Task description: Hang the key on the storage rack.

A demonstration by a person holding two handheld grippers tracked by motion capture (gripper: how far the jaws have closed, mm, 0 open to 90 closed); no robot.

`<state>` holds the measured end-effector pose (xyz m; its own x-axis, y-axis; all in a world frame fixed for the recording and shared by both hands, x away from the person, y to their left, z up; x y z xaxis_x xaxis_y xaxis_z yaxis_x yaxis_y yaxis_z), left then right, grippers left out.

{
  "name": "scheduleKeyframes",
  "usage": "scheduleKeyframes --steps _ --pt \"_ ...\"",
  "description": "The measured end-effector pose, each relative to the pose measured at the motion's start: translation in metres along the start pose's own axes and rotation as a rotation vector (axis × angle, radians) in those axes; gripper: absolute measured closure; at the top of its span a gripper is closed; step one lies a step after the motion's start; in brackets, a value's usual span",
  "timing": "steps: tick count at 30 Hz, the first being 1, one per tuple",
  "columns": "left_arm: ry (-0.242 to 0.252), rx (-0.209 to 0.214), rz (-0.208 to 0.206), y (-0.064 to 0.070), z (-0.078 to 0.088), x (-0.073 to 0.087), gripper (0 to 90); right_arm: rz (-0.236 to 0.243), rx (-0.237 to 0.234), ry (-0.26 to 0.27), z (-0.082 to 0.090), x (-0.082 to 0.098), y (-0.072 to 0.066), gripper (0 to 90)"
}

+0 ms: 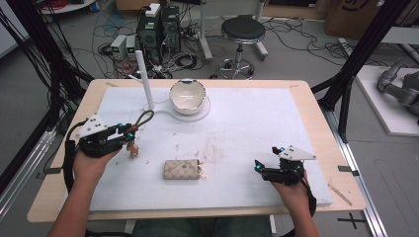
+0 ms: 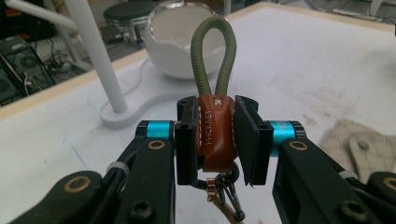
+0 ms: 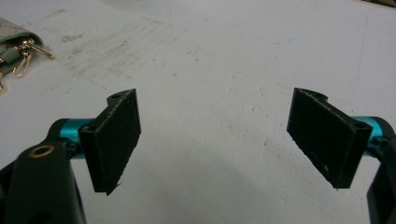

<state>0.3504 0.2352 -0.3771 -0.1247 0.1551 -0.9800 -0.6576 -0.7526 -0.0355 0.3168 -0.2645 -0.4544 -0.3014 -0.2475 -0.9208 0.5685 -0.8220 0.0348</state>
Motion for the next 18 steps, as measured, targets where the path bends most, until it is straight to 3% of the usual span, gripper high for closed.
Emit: scheduleKeyframes --steps 7,14,18 --pt "0.074 -0.058 0.035 -0.016 -0.008 -0.028 70.4 0.001 -0.004 -0.007 -0.004 0.0 -0.001 17.8" --pt "0.077 -0.108 0.041 -0.033 -0.018 -0.043 70.4 0.011 -0.008 -0.007 -0.005 -0.001 -0.003 17.7" --pt "0.064 -0.142 0.02 -0.042 -0.024 -0.053 70.4 0.002 -0.002 -0.004 -0.003 -0.001 -0.002 17.7"
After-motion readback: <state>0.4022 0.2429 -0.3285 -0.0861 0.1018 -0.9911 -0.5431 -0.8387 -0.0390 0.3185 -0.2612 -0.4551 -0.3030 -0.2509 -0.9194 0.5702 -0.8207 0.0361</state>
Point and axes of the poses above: each handheld gripper's, and its own axes: z roughly backward along the jaws, x roughly out of its underside, y roughly to its right, the point moved 4 cm from there along -z, roughly forward along the jaws, and after that the axes turned 9 degrees about y, right-handed, at the moved point
